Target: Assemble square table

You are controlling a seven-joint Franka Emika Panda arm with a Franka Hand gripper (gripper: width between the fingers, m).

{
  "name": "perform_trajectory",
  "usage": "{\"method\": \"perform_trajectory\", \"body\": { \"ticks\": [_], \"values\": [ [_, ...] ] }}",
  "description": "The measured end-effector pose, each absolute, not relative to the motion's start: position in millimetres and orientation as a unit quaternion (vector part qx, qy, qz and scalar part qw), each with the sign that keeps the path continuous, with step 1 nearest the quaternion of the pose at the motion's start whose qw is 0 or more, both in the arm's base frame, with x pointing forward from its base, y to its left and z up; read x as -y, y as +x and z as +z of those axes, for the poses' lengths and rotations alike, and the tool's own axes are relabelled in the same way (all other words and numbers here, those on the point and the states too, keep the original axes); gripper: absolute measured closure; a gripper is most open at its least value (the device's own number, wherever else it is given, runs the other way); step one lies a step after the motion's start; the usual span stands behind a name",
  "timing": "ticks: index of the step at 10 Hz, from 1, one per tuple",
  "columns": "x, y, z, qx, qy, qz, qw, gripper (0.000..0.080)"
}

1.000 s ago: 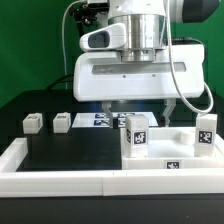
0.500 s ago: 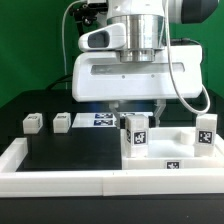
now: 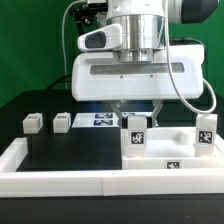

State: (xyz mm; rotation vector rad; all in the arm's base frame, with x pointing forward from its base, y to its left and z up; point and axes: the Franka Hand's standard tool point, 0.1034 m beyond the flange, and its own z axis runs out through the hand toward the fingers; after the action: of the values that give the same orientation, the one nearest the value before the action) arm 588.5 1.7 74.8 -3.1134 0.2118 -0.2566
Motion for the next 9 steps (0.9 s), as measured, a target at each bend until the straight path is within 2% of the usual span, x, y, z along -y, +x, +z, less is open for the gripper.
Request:
{"method": "perform_trajectory", "body": {
  "ticks": [9],
  "values": [
    [-0.5, 589.5, 75.3, -0.451, -0.889, -0.076, 0.039, 0.0508]
  ]
}}
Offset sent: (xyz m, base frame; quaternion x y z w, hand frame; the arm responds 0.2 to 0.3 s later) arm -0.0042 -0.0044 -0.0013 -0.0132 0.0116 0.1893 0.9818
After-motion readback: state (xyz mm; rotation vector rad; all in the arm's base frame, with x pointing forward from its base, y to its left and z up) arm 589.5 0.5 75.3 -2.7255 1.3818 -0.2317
